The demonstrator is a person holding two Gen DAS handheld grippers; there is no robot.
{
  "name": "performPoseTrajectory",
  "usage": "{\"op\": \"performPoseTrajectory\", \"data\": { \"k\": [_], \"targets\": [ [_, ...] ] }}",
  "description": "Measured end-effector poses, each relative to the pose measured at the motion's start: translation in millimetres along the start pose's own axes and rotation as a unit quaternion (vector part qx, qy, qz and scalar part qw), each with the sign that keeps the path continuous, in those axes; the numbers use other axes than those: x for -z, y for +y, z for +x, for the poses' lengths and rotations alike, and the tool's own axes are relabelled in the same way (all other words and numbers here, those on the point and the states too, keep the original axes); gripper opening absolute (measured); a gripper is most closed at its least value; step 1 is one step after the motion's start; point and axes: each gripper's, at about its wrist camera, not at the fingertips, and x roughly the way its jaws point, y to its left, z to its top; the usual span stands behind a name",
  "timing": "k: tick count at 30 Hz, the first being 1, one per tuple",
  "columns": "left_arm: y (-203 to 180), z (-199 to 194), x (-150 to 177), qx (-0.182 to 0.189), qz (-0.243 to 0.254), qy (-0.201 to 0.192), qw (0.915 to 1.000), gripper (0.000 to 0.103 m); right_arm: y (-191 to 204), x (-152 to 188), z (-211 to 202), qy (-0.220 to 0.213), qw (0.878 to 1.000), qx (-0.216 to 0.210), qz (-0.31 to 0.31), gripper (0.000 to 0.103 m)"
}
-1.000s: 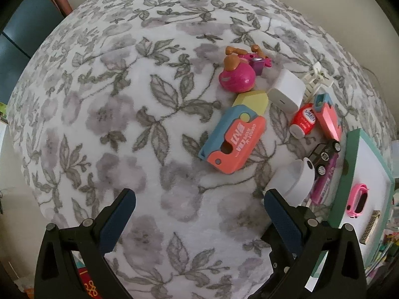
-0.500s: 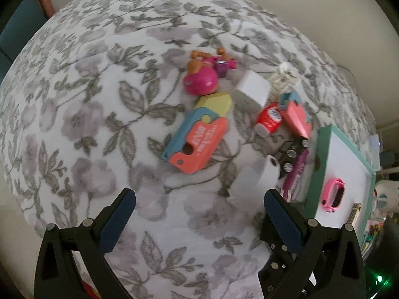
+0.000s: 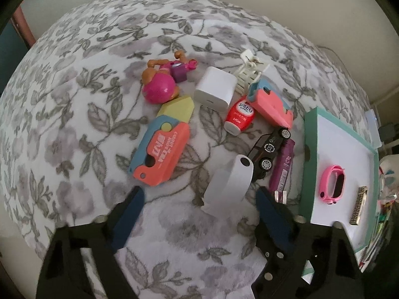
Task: Organize rigid objects
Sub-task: 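Grasp white round band with left tool while right tool grasps black charger, then carry white band with left tool while right tool carries black charger to tray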
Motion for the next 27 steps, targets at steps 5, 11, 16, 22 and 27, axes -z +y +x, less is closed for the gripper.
{"op": "performPoseTrajectory", "data": {
  "k": [5,11,16,22,27],
  "targets": [
    [-5,7,2,0.004,0.014,0.000,0.9999,0.047,0,0,0,0.000,1.000,0.000,0.000,0.032],
    [-7,11,4,0.016,0.017,0.001,0.9997,0.023,0,0,0,0.001,1.000,-0.002,0.001,0.032],
    [-9,11,7,0.013,0.024,-0.004,0.9996,0.023,0,0,-1,0.000,1.000,-0.003,0.002,0.032],
    [-14,12,6,0.012,0.031,-0.011,0.9994,0.023,1,1,-1,0.001,1.000,-0.001,-0.001,0.032],
    [-19,17,3,0.015,0.034,-0.018,0.9992,0.023,1,1,-1,0.000,1.000,-0.001,-0.001,0.032]
  ]
}}
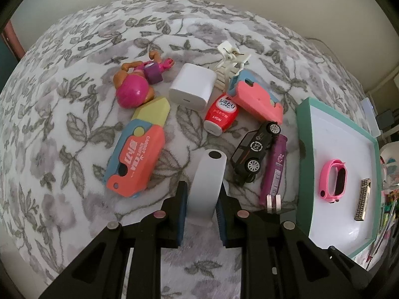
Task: Organize rigid objects
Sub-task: 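Carry white band with left tool while right tool carries black charger to tray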
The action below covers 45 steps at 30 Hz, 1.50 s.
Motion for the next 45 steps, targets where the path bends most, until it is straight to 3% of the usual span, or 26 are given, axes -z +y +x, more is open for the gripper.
{"op": "performPoseTrajectory", "data": {
  "k": [17,31,39,45],
  "targets": [
    [-2,-23,2,-0.006,-0.017,-0.039,0.9991,0.019,-4,-1,-11,-0.006,1.000,-0.019,0.008,0.032],
    [-11,-57,-3,0.008,-0.020,-0.093,0.9954,0.019,-11,-4,-44,-0.058,0.997,-0.034,0.022,0.032],
    [-60,-82,-5,0.015,0.033,-0.113,0.9929,0.019,-60,-6,-78,-0.115,0.990,0.006,0.080,0.032],
    [-125,-84,9,-0.005,0.118,-0.113,0.9865,0.019,-120,1,-93,-0.144,0.975,0.063,0.159,0.032]
  ]
}}
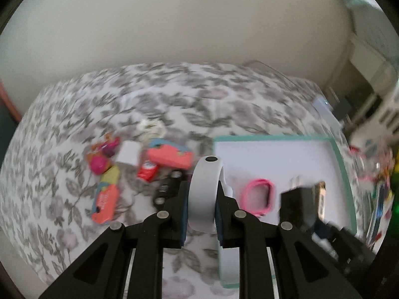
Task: Organize rigid objects
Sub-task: 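Carry white band with left tool while right tool carries black charger to tray, then lower into tray and open left tool while right tool releases charger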
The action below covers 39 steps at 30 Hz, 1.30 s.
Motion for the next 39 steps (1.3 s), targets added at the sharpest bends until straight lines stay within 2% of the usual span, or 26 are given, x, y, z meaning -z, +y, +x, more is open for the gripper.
{"op": "performPoseTrajectory", "data": {
  "k": [4,7,11,18,23,27,30,39],
  "targets": [
    [-32,4,4,0.025,0.019,0.016,0.9994,0.019,-48,-5,-3,-0.013,0.996,0.063,0.061,0.032],
    [-50,7,11,0.035,0.035,0.024,0.9985,0.019,-79,-5,-6,-0.017,0.988,0.116,0.099,0.032],
    [-70,18,23,0.037,0.061,0.038,0.9967,0.019,-105,-2,-8,-0.019,0.980,0.150,0.127,0.032],
    [-76,43,42,0.030,0.081,0.075,0.9934,0.019,-113,0,-2,-0.008,0.978,0.164,0.130,0.032],
    [-72,53,49,0.043,0.075,0.106,0.9906,0.019,-116,7,14,0.025,0.977,0.167,0.133,0.032],
    [-77,54,52,0.037,0.086,0.108,0.9897,0.019,-118,12,22,0.043,0.975,0.171,0.133,0.032],
    [-80,60,56,0.032,0.094,0.123,0.9874,0.020,-118,13,22,0.044,0.975,0.172,0.132,0.032],
    [-84,59,59,0.037,0.101,0.124,0.9864,0.020,-118,12,22,0.040,0.975,0.170,0.136,0.032]
  ]
}}
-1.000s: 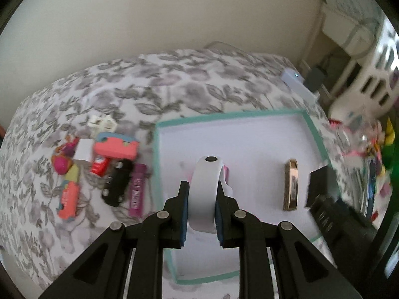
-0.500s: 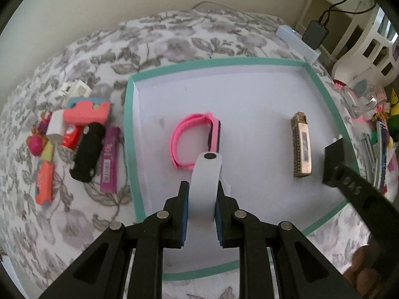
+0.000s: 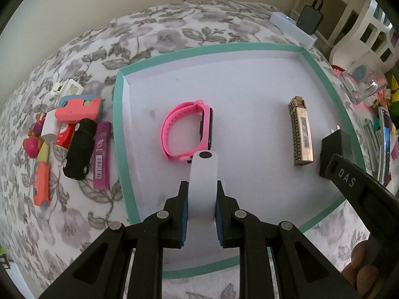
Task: Organize rigid objects
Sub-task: 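Lower into tray and open left tool while right tool releases charger, then lift both open tools away from the tray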
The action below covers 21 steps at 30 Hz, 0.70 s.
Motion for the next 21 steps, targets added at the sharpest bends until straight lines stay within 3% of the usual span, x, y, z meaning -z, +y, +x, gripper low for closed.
{"op": "performPoseTrajectory", "data": {
  "k": [6,9,14,21],
  "targets": [
    [4,-1,-3,0.010,-0.010,0.001,0.9999,0.020,1,-2,-7,-0.015,1.000,-0.002,-0.003,0.033],
    [7,-4,-4,0.014,-0.016,-0.004,0.9998,0.023,3,-3,-12,-0.026,1.000,-0.003,-0.007,0.033],
    [10,-13,-6,0.023,-0.027,-0.016,0.9992,0.036,6,-6,-19,-0.044,0.999,-0.007,-0.012,0.034],
    [22,-27,-12,0.024,-0.054,-0.042,0.9973,0.040,12,-8,-32,-0.076,0.997,-0.014,-0.025,0.034]
  ]
}}
